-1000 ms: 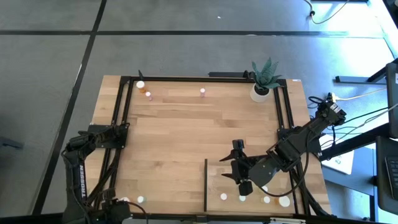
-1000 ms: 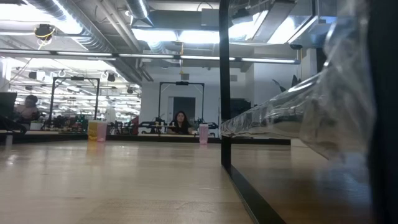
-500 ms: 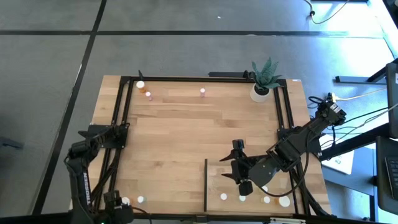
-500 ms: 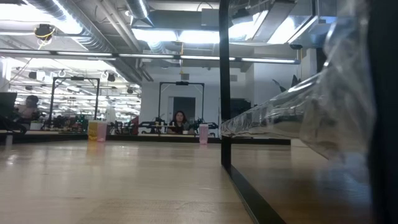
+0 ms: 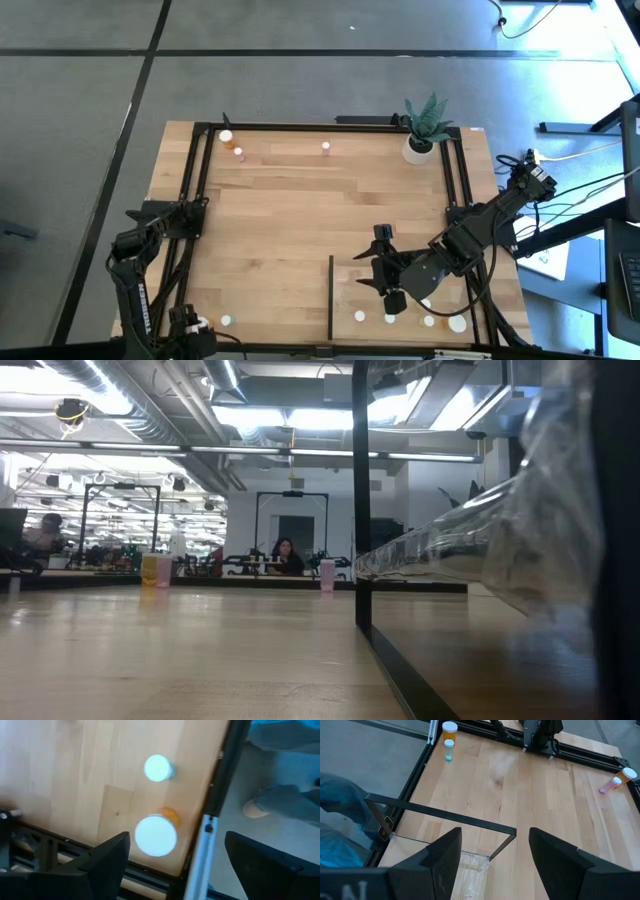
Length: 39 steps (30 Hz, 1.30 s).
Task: Pick and place medicine bottles onto shelf by color
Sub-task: Put the orange pill bottle on the shelf aligned with the other orange pill bottle
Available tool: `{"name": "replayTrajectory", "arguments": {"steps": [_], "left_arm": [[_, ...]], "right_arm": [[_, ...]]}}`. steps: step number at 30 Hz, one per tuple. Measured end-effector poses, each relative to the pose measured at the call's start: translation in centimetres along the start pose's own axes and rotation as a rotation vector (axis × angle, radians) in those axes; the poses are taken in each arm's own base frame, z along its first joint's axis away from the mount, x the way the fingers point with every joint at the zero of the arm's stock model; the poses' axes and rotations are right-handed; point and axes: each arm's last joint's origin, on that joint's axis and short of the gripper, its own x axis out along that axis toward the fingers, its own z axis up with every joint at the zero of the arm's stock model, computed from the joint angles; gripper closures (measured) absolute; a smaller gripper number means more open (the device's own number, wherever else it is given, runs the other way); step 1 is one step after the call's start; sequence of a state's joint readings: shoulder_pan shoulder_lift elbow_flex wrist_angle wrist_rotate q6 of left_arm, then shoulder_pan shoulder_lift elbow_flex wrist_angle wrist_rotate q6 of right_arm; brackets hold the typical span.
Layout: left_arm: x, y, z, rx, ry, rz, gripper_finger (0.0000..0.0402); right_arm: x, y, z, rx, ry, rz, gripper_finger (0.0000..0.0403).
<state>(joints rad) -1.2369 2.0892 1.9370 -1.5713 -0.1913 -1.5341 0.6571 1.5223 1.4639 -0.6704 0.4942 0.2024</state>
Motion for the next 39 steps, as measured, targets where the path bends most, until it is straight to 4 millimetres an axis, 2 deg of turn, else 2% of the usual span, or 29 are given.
{"name": "replayTrajectory", "arguments": {"steps": [15, 24, 39], "left_arm": [[2.2, 0.2, -0.4, 0.037, 0.007, 0.066, 0.0081], [3.9, -0.3, -0.9, 0.031, 0.063, 0.036, 0.0081], [5.9, 0.3, -1.4, 0.045, 0.084, 0.109, 0.0081]], "right_arm": [[0.0, 0.0, 0.0, 0.000, 0.000, 0.000, 0.0169], [0.0, 0.0, 0.0, 0.001, 0.000, 0.000, 0.0169], [0.0, 0.0, 0.0, 0.001, 0.000, 0.000, 0.0169]]}}
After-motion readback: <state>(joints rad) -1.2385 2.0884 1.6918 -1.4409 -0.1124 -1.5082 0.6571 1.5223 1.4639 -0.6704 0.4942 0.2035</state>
